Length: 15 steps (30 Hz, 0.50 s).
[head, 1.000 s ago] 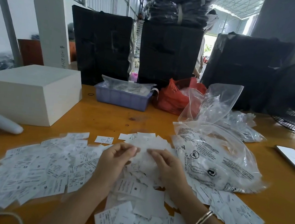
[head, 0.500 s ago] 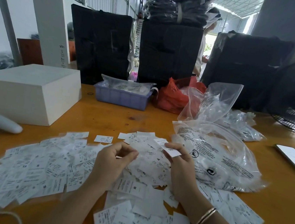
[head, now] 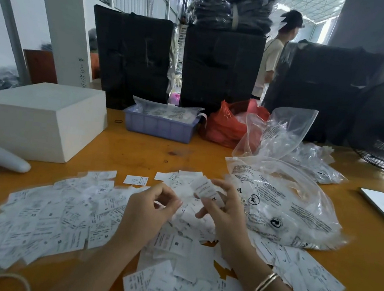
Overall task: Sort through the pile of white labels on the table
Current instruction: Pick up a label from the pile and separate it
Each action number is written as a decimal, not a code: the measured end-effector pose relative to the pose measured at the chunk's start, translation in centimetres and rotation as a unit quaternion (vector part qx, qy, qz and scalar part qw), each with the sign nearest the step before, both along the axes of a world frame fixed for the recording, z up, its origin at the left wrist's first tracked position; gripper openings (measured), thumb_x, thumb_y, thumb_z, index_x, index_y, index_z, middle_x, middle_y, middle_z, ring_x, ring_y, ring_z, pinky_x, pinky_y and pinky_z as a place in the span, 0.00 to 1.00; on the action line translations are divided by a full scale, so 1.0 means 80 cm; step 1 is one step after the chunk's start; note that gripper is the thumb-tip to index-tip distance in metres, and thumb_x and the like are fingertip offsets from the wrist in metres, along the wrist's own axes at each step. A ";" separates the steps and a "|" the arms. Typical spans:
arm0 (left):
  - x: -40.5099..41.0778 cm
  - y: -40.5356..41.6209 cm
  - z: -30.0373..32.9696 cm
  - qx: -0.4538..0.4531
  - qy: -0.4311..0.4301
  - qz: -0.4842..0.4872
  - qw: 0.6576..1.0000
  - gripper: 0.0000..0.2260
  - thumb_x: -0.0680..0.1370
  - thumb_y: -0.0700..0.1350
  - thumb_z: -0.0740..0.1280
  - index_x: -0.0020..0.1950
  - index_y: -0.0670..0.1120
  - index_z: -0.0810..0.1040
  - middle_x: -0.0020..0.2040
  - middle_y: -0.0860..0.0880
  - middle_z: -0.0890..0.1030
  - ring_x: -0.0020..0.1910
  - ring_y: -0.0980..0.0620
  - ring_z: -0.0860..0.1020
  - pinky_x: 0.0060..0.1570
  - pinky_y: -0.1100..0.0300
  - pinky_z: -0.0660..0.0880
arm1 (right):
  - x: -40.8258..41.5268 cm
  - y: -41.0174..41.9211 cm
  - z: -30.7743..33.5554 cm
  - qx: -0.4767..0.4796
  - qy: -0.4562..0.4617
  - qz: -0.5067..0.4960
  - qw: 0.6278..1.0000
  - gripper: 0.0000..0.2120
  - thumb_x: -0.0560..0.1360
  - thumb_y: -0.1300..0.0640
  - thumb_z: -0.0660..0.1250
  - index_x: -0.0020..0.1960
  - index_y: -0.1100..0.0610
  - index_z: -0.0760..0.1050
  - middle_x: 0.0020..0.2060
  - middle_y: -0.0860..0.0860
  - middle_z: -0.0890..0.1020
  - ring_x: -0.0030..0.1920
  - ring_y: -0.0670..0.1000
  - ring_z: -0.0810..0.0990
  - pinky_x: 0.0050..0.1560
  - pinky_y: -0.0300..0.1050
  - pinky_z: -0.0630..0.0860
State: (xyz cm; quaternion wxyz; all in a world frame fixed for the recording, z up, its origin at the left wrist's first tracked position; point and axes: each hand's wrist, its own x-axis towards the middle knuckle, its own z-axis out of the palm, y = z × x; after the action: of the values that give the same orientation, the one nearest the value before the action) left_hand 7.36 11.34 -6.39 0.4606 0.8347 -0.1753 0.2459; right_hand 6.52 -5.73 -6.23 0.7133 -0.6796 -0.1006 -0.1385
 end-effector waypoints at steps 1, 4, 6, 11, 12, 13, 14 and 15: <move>0.001 0.000 0.000 -0.003 -0.001 0.002 1.000 0.11 0.72 0.46 0.73 0.37 0.58 0.74 0.41 0.67 0.79 0.40 0.65 0.78 0.36 0.75 0.73 | -0.001 0.000 0.001 0.001 -0.012 -0.003 1.000 0.08 0.76 0.63 0.67 0.52 0.54 0.75 0.42 0.51 0.85 0.33 0.49 0.81 0.40 0.35 0.76; 0.001 0.003 0.000 -0.019 -0.001 0.002 1.000 0.10 0.72 0.45 0.74 0.37 0.58 0.75 0.39 0.65 0.80 0.39 0.64 0.79 0.37 0.75 0.73 | -0.001 -0.001 0.001 -0.024 -0.036 -0.025 0.999 0.03 0.76 0.62 0.67 0.44 0.59 0.77 0.36 0.49 0.84 0.30 0.46 0.78 0.39 0.34 0.75; 0.000 0.003 0.001 -0.011 -0.008 0.001 1.000 0.10 0.72 0.45 0.74 0.37 0.58 0.75 0.40 0.64 0.80 0.40 0.64 0.79 0.38 0.75 0.73 | -0.002 -0.002 0.001 -0.053 -0.040 -0.035 0.997 0.04 0.76 0.61 0.66 0.43 0.58 0.78 0.33 0.47 0.83 0.29 0.44 0.76 0.34 0.33 0.73; -0.001 0.004 0.001 -0.008 -0.014 0.006 1.000 0.10 0.72 0.45 0.74 0.38 0.58 0.75 0.34 0.60 0.80 0.39 0.63 0.79 0.37 0.73 0.74 | -0.001 0.002 -0.004 -0.163 -0.032 -0.051 0.985 0.06 0.76 0.58 0.67 0.40 0.50 0.77 0.33 0.45 0.83 0.29 0.39 0.76 0.30 0.32 0.69; -0.001 0.004 0.000 -0.007 -0.015 0.007 1.000 0.10 0.72 0.45 0.74 0.38 0.58 0.75 0.33 0.60 0.80 0.39 0.63 0.79 0.38 0.72 0.74 | 0.000 0.003 -0.005 -0.180 -0.031 -0.060 0.981 0.06 0.76 0.58 0.67 0.40 0.50 0.77 0.33 0.46 0.83 0.29 0.39 0.76 0.30 0.33 0.69; -0.001 0.004 0.000 -0.007 -0.014 0.007 1.000 0.10 0.72 0.45 0.74 0.38 0.58 0.75 0.34 0.60 0.80 0.39 0.64 0.79 0.38 0.72 0.75 | 0.001 0.003 -0.005 -0.197 -0.033 -0.070 0.977 0.06 0.76 0.57 0.67 0.41 0.50 0.77 0.33 0.48 0.83 0.29 0.40 0.75 0.30 0.34 0.69; -0.002 0.004 0.001 -0.006 -0.012 0.007 1.000 0.10 0.72 0.45 0.74 0.38 0.58 0.75 0.34 0.60 0.80 0.39 0.64 0.79 0.38 0.72 0.75 | 0.001 0.003 -0.006 -0.214 -0.035 -0.080 0.973 0.05 0.76 0.57 0.67 0.41 0.51 0.77 0.33 0.49 0.83 0.29 0.41 0.74 0.30 0.34 0.68; -0.002 0.004 0.001 -0.004 -0.012 0.007 1.000 0.10 0.72 0.45 0.74 0.38 0.58 0.75 0.34 0.60 0.80 0.40 0.64 0.79 0.38 0.72 0.75 | 0.001 0.003 -0.006 -0.227 -0.039 -0.088 0.969 0.05 0.76 0.57 0.67 0.41 0.51 0.77 0.34 0.49 0.82 0.29 0.43 0.75 0.30 0.33 0.68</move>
State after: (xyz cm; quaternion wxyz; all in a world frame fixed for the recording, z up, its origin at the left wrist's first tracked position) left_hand 7.19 11.63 -6.32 0.4605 0.8309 -0.1740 0.2595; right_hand 6.62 -5.51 -6.73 0.5211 -0.8239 -0.0966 -0.2010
